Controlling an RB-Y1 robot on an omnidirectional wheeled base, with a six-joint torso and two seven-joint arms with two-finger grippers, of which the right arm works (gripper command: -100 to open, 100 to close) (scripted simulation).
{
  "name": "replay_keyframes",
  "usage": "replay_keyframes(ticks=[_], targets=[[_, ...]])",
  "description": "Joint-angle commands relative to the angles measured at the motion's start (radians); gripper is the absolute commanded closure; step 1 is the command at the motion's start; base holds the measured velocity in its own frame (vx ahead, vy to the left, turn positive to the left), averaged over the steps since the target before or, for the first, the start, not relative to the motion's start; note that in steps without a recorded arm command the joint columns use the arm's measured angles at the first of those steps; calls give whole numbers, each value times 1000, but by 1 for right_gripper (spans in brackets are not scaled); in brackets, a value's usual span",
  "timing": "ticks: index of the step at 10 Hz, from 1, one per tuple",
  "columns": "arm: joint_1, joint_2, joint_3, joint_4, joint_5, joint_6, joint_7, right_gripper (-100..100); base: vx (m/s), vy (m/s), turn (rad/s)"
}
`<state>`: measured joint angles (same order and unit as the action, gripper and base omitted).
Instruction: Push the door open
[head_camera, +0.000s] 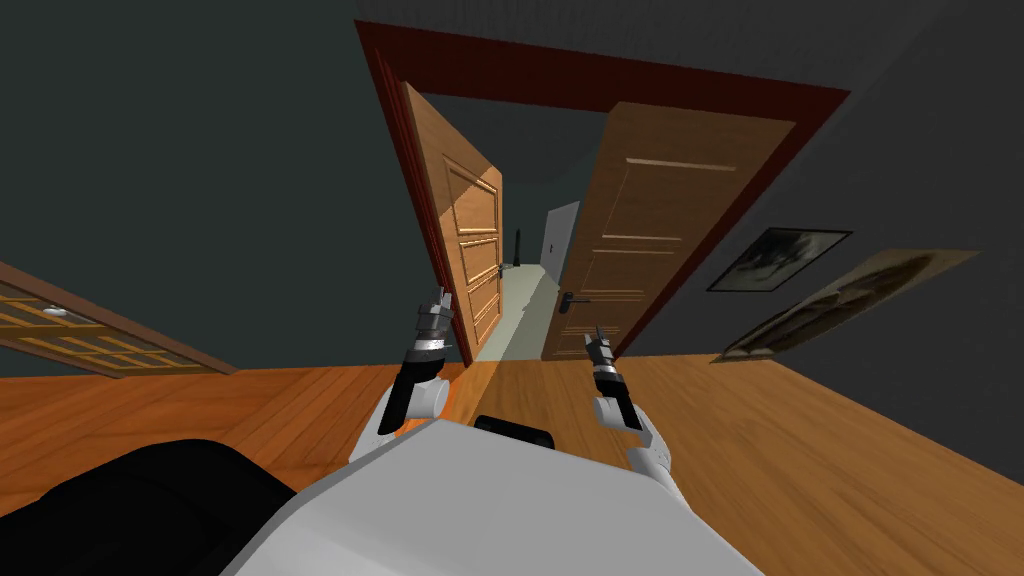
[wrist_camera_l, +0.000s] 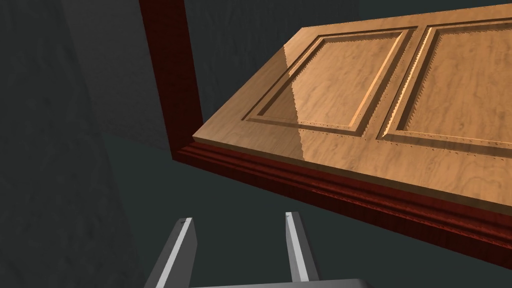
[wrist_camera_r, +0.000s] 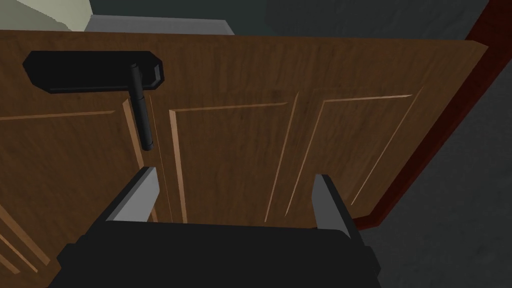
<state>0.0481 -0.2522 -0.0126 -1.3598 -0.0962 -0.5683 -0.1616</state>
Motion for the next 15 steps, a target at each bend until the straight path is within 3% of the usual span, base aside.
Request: replay_keyframes(ticks=[1, 2, 3, 5, 6, 8, 9, 10, 11, 13, 14, 15], targets=[[-12, -6, -1, 28, -3, 0, -4, -100, 30, -83, 73], [-32, -18, -3, 67, -9, 3, -9, -100, 23, -78, 115], [-32, -18, -3, 67, -9, 3, -9, -100, 13, -62, 74], [-73, -40, -8, 133, -21, 7, -19, -100, 16, -86, 189], [-73, -40, -8, 145, -21, 7, -19, -100, 15, -81, 72], [-113, -62, -12, 208, -33, 11, -28, -100, 9, -87, 144], [-113, -62, -12, 221, -33, 11, -28, -100, 7, -83, 93], [-132, -72, -15, 257, -38, 13, -33, -100, 13, -76, 132], [-132, -72, -15, 257, -38, 13, -33, -100, 13, -61, 62], [-170, -92, -19, 325, -49, 17, -42, -100, 11, -77, 175], [-170, -92, -19, 330, -49, 17, -42, -100, 9, -87, 76], [-188, -102, -21, 358, -54, 19, -46, -100, 4, -71, 116]])
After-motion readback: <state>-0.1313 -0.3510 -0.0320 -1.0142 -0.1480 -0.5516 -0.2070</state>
